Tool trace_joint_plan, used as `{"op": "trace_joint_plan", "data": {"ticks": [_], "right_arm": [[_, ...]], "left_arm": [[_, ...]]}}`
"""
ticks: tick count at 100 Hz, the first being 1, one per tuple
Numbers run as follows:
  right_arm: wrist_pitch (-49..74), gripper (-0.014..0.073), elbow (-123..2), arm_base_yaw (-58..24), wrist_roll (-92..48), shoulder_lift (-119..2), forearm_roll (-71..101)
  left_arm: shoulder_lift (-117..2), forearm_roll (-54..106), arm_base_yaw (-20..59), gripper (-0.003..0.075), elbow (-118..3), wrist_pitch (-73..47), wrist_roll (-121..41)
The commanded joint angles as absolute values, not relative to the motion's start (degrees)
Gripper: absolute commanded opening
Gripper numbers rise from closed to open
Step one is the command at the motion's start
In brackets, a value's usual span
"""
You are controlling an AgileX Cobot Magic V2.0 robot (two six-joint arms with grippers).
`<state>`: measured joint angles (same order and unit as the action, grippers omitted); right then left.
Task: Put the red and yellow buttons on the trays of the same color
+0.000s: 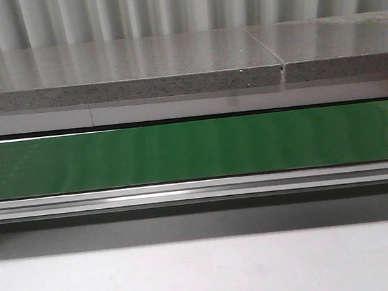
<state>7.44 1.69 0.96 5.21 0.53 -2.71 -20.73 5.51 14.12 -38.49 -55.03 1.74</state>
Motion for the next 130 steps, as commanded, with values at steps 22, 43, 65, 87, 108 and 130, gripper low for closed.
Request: {"op": "trace_joint_plan", "data": {"ticks": [22,43,65,87,108,130], "right_arm": [[2.39,-0.0067,0.57,1.22,5.08,1.79,-3.5],[2.39,-0.0067,0.57,1.22,5.08,1.79,-3.5],[2.39,-0.0067,0.57,1.22,5.08,1.79,-3.5],[2.39,-0.0067,0.57,1.22,5.08,1.79,-3.5],[2.39,-0.0067,0.57,1.22,5.08,1.79,-3.5],[2.39,-0.0067,0.57,1.22,5.08,1.79,-3.5]], "left_arm": [[-21.3,6.38,14.63,-0.002,-39.83,-51.43,1.73],[-21.3,6.38,14.63,-0.002,-39.83,-51.43,1.73],[-21.3,6.38,14.63,-0.002,-39.83,-51.43,1.73],[-21.3,2.33,14.63,-0.002,-39.18,-50.62,1.73],[-21.17,-1.94,12.69,-0.002,-31.83,-27.37,1.73],[-16.74,-2.72,7.75,-0.002,-21.37,-8.91,1.73]]}}
